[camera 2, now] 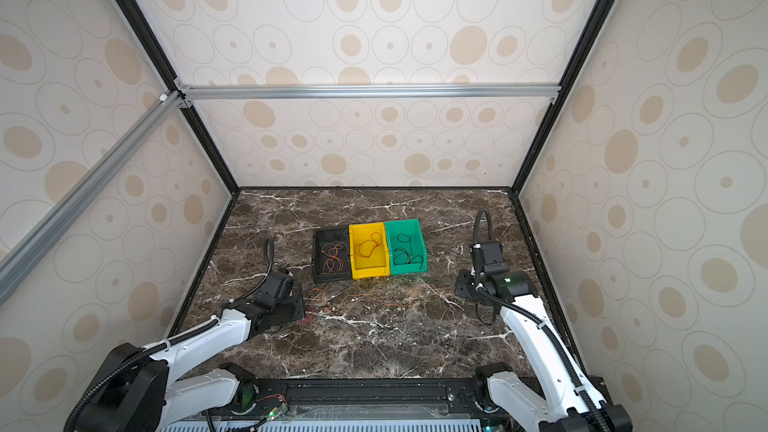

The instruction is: Untangle the cables

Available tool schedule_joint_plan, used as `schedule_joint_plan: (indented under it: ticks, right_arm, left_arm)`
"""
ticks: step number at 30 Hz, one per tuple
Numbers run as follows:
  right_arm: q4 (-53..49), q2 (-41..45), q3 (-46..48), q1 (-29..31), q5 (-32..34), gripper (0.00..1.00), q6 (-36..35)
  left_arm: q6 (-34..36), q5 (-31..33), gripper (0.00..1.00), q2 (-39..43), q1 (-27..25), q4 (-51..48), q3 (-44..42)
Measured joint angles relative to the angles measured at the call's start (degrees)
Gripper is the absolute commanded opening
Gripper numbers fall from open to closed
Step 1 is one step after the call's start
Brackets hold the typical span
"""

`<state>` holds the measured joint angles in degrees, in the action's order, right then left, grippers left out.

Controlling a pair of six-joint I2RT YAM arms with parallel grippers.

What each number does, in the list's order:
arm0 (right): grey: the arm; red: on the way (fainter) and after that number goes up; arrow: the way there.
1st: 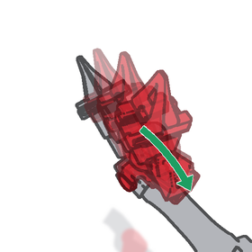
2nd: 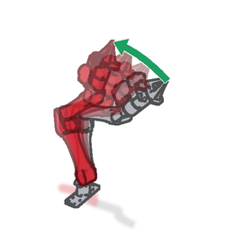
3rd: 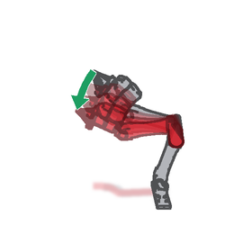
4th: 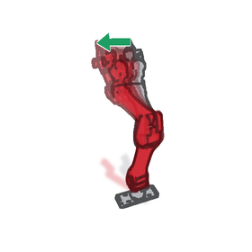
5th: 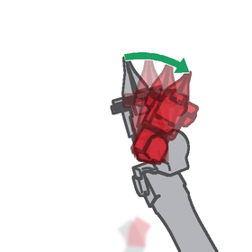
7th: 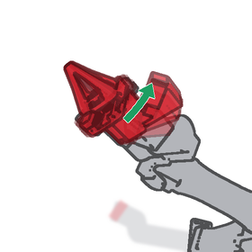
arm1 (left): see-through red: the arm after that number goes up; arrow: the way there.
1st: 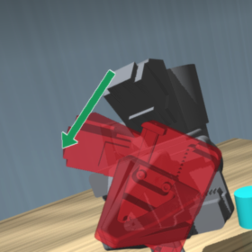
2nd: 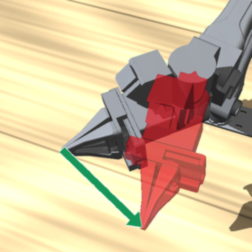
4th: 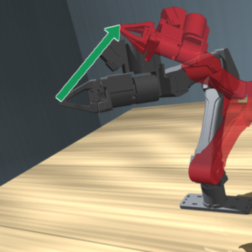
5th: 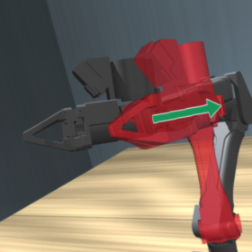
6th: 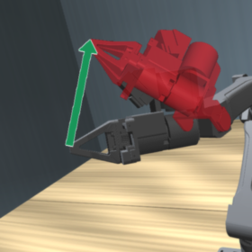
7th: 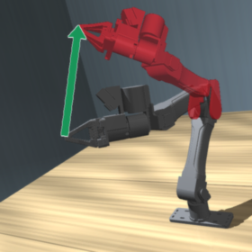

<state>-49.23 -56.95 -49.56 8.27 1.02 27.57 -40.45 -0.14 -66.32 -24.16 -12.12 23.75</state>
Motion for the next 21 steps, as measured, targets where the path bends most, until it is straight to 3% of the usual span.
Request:
schedule_joint_plan:
  ticks: [5,14,21]
  right_arm:
    - [0.87,-1.53,1.64,-4.61,0.11,0.34,0.28]
    - [2.82,-3.67,6.73,-11.82,0.02,0.32,2.03]
    - [4.98,-3.69,7.93,-13.64,-3.43,0.33,2.40]
  left_arm:
    - [-0.92,0.96,0.00,1.44,1.22,-0.15,-0.15]
    - [-2.40,1.75,0.00,10.43,9.07,-0.98,-1.77]
    - [-2.34,-0.20,0.00,10.75,9.40,-1.42,-1.75]
